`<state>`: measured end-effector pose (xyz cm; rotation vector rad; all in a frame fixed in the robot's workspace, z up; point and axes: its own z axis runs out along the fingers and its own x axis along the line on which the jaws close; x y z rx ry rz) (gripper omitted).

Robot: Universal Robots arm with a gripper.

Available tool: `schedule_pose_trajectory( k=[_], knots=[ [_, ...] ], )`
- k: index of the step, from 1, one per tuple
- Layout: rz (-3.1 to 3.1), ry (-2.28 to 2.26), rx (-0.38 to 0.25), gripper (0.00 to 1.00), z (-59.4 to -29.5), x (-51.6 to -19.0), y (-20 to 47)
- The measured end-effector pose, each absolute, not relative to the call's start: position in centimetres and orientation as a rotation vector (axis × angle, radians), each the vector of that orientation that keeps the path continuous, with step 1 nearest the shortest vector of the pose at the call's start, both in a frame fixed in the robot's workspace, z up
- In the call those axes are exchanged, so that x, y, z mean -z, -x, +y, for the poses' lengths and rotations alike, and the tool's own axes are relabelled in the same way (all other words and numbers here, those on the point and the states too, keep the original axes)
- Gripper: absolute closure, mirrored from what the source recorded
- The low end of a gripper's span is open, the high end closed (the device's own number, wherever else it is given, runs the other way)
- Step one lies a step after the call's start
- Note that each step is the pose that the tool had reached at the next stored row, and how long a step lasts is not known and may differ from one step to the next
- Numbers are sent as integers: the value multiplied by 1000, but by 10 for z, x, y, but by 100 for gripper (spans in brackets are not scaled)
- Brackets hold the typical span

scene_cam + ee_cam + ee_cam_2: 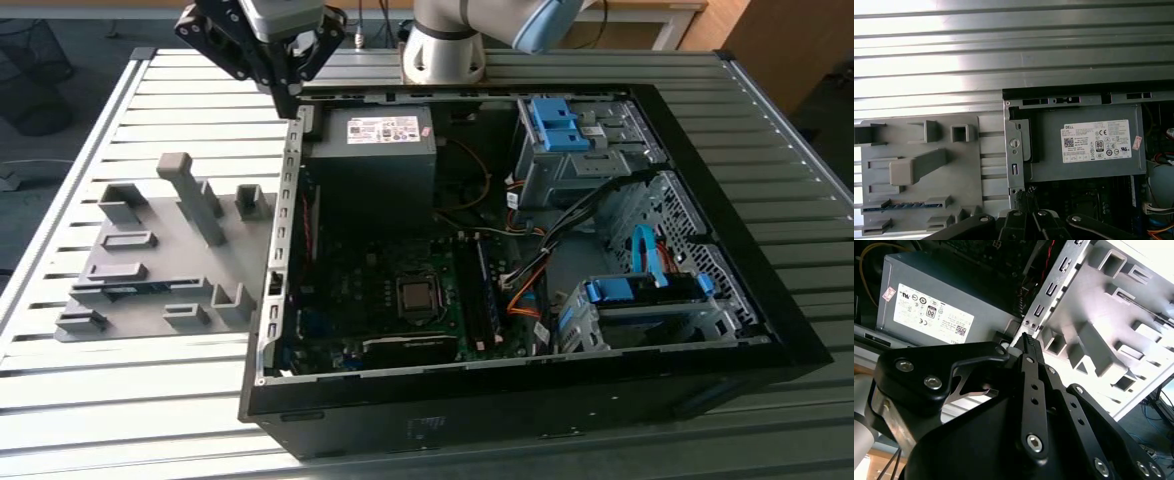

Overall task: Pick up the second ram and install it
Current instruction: 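Reach for the second ram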

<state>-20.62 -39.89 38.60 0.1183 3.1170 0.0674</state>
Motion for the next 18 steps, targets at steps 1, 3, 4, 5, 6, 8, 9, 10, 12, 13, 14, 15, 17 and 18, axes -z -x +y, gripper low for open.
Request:
schedule_pose_trajectory(
  k=[1, 3, 4, 5, 6, 8, 9, 10, 12, 13, 14, 15, 17, 18],
  knots=[
    [3117, -118, -68, 89, -399, -386, 207],
    [3117, -118, -67, 89, -399, -386, 208],
    [3117, -118, -67, 89, -399, -386, 208],
    [3118, -118, -67, 89, -399, -386, 208],
    [3118, -118, -67, 89, -399, -385, 209],
    [3118, -118, -67, 89, -399, -385, 210],
    [3118, -118, -67, 89, -399, -385, 210],
    [3118, -118, -67, 89, -399, -385, 211],
    [3119, -118, -67, 89, -399, -385, 212],
    [3119, -118, -67, 89, -399, -385, 212],
    [3119, -118, -67, 89, -399, -385, 213],
    [3119, -118, -67, 89, -399, -385, 213],
    [3119, -118, -67, 89, -399, -384, 214],
    [3119, -119, -67, 89, -399, -384, 215]
  ],
)
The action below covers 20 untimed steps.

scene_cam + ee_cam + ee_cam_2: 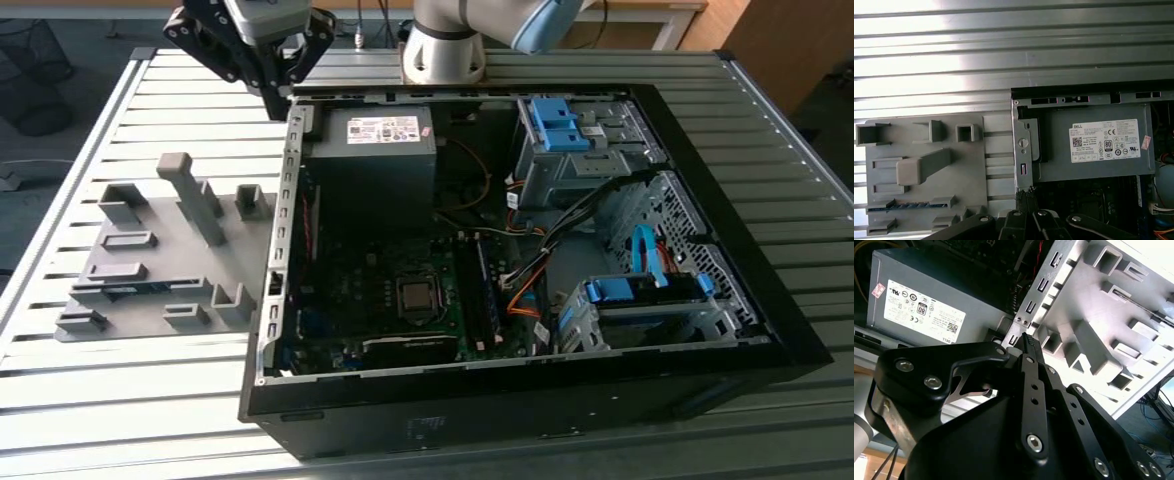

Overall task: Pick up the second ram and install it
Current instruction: 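Reach for the second ram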

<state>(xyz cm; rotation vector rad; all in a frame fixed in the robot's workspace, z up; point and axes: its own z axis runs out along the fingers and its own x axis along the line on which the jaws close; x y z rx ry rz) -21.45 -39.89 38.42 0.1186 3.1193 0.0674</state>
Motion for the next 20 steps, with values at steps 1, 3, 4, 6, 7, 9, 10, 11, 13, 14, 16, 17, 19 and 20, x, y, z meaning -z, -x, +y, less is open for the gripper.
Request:
schedule_pose_trajectory(
  k=[1, 3, 4, 6, 7, 9, 10, 11, 13, 14, 16, 17, 19, 20],
  knots=[
    [3119, -118, -67, 89, -399, -384, 215],
    [3120, -118, -67, 89, -399, -384, 216],
    [3120, -118, -67, 89, -399, -384, 217],
    [3120, -118, -67, 89, -399, -384, 218],
    [3120, -118, -67, 89, -399, -384, 219],
    [3120, -119, -67, 89, -399, -383, 220],
    [3120, -119, -67, 89, -399, -383, 221],
    [3120, -119, -67, 89, -399, -383, 221],
    [3120, -119, -67, 89, -399, -383, 222],
    [3120, -119, -67, 89, -399, -383, 223],
    [3120, -119, -67, 89, -399, -383, 225],
    [3120, -119, -67, 89, -399, -383, 225],
    [3121, -119, -67, 89, -399, -382, 227],
    [3121, -119, -67, 89, -399, -382, 228]
  ],
)
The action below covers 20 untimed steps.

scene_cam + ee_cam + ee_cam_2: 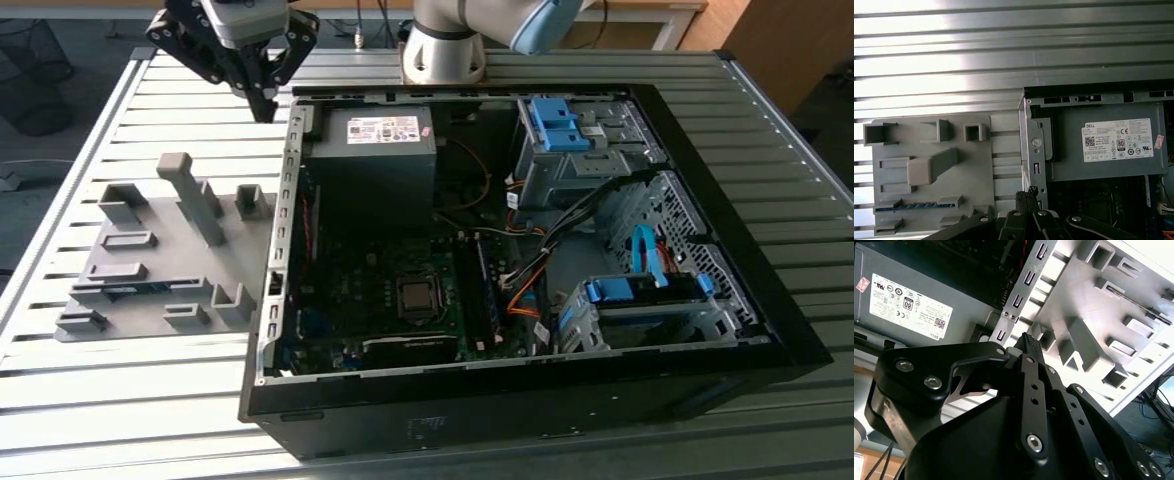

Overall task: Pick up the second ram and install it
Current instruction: 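Reach for the second ram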

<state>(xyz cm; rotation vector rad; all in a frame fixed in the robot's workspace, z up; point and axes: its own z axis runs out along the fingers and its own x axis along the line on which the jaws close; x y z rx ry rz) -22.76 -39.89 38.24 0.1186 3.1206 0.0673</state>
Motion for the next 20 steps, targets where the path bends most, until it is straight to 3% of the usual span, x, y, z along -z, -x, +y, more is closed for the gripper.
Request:
schedule_pose_trajectory(
  k=[20],
  knots=[
    [3121, -119, -67, 89, -399, -380, 247]
  ],
)
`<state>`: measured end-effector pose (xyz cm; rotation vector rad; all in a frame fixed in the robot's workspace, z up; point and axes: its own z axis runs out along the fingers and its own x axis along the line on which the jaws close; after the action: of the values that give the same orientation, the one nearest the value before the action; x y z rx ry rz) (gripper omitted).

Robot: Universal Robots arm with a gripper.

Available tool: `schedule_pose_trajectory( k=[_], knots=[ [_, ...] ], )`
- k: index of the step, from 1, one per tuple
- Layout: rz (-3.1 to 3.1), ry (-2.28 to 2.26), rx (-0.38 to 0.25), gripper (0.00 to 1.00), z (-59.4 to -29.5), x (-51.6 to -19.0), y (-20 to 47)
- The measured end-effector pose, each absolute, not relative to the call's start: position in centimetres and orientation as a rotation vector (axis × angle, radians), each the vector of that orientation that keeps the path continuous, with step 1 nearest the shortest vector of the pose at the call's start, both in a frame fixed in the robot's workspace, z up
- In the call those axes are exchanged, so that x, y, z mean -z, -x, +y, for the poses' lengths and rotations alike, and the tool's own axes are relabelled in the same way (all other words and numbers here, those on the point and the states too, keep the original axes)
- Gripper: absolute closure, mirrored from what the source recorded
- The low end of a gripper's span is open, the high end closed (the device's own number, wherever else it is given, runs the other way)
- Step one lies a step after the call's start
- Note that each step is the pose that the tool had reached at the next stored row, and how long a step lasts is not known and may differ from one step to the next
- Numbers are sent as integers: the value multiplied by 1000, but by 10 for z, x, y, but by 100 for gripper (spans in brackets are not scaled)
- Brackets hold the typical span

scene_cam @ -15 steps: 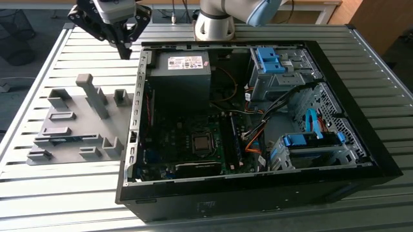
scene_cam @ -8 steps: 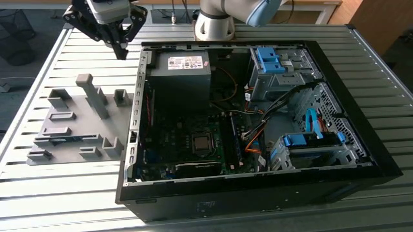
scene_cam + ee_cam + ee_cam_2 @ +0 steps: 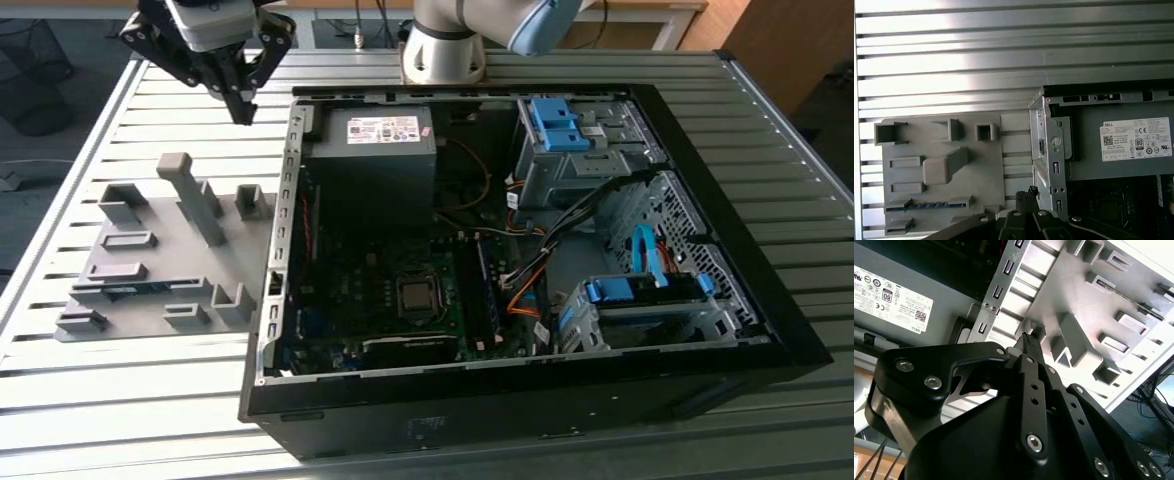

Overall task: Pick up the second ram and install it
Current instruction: 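Reach for the second ram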

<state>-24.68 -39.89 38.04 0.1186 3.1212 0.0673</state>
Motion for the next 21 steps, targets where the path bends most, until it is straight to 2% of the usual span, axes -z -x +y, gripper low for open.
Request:
schedule_pose_trajectory(
  k=[21],
  knots=[
    [3121, -119, -67, 89, -408, -377, 271]
  ],
)
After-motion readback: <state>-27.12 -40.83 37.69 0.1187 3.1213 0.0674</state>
